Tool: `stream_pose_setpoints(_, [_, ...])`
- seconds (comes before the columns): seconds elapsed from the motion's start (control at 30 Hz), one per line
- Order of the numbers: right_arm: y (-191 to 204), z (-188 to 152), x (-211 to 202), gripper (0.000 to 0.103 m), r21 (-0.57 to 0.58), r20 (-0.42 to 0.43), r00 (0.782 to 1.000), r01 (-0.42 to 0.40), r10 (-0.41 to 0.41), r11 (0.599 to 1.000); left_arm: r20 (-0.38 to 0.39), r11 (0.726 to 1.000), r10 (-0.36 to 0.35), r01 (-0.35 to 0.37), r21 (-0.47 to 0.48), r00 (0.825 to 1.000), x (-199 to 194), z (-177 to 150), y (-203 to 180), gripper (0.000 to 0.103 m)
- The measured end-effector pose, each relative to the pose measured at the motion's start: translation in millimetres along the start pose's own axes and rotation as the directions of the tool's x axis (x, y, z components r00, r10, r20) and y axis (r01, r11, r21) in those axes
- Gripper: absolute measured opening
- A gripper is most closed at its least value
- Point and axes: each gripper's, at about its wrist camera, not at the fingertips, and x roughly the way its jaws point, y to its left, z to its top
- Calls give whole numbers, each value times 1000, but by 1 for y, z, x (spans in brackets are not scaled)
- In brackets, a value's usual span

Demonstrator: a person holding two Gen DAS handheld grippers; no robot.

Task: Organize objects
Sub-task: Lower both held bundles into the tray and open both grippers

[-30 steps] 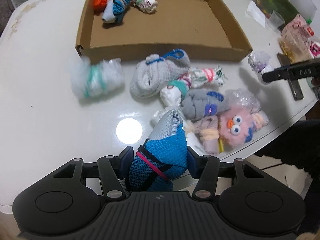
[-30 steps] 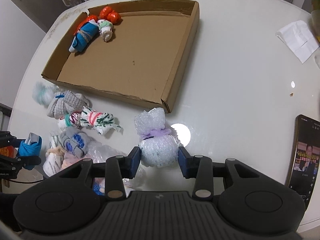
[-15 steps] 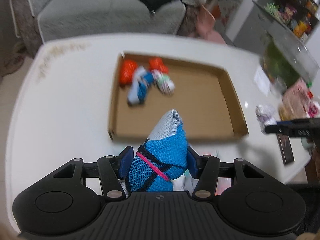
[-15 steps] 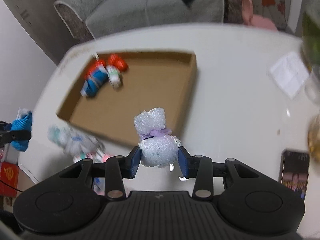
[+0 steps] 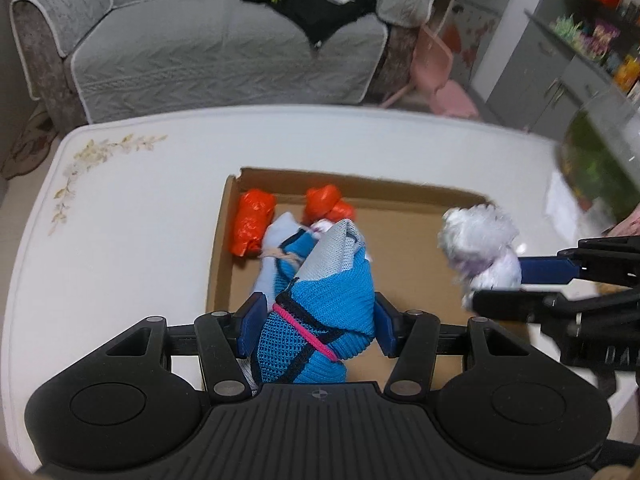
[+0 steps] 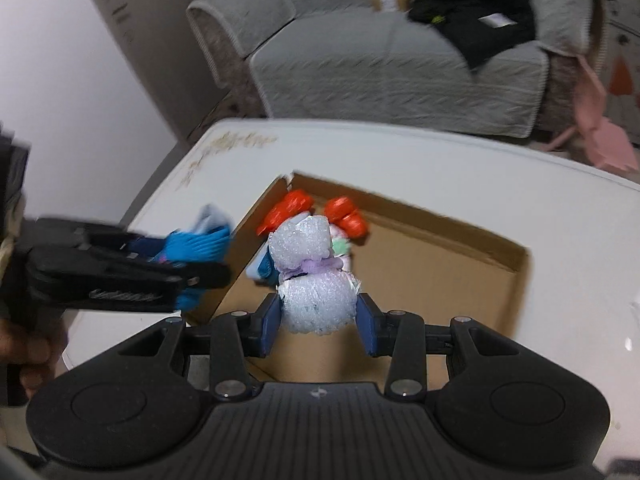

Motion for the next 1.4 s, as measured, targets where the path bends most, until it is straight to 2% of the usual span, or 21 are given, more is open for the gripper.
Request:
stream_pose_setpoints(0.1, [-5,-3,23,37,-53,-46,999,6,-9,999,-34,999,15,-13,45,999,25,0,4,61])
stream_pose_setpoints(0.23, [-14,-3,45,37,-63,-78,997,9,-14,998,-84,996,25,-17,91,996,48,-8,3,62])
stream_pose_setpoints(0.43, [0,-11,57,37,-176,-109,993,21,-41,984,-128,984,22,1,179,992,61,-15,-2,62])
stream_pose_setpoints(0.53, [1,-11,63,37,-184,-122,991,24,-47,983,-141,978,29,1,206,990,68,-19,-6,62])
stream_pose_setpoints(1.03, [4,-11,87,37,-261,-179,982,11,-60,965,-179,974,47,-6,225,983,91,-23,-1,62])
stream_pose_setpoints(1.4, [6,-13,97,38,-315,-203,977,3,-70,949,-167,967,59,-15,255,984,96,-23,1,62])
